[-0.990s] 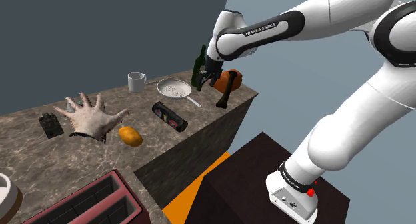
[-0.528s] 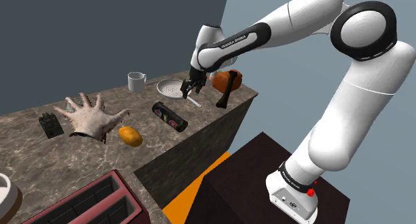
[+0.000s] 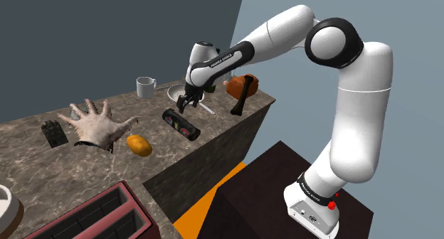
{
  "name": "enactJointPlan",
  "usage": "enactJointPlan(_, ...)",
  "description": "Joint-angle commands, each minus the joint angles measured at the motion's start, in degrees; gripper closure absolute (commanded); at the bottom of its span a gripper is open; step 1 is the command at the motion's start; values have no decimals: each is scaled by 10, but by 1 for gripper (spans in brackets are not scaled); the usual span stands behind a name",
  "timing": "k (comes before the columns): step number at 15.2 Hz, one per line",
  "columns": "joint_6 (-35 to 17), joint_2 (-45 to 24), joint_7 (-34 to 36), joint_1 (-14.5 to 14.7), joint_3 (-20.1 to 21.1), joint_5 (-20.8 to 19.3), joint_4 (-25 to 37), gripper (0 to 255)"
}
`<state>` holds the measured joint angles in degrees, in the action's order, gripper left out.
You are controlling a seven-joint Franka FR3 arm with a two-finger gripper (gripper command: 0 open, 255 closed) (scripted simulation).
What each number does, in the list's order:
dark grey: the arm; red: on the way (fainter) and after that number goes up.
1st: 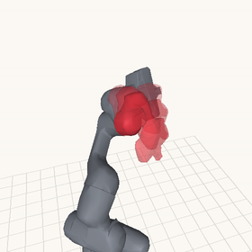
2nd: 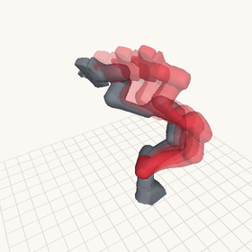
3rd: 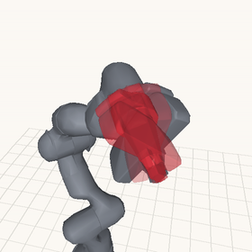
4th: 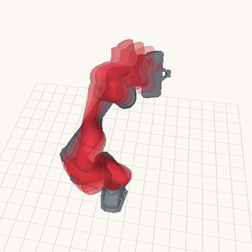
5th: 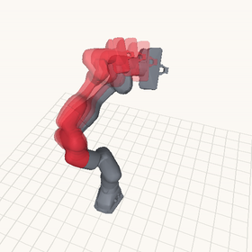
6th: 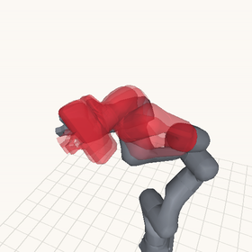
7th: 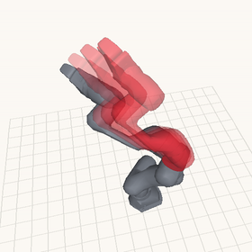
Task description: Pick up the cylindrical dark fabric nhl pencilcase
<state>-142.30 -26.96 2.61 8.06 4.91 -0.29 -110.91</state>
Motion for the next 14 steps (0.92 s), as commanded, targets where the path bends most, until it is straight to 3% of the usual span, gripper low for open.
enactJointPlan(1,-10,-44,1,6,1,-4,33,0)
enactJointPlan(3,-12,-78,0,11,1,-7,66,0)
enactJointPlan(12,-49,-123,1,13,-2,-10,74,0)
enactJointPlan(13,-49,-122,1,13,-2,-10,73,255)
enactJointPlan(14,-50,-122,1,13,-2,-10,73,255)
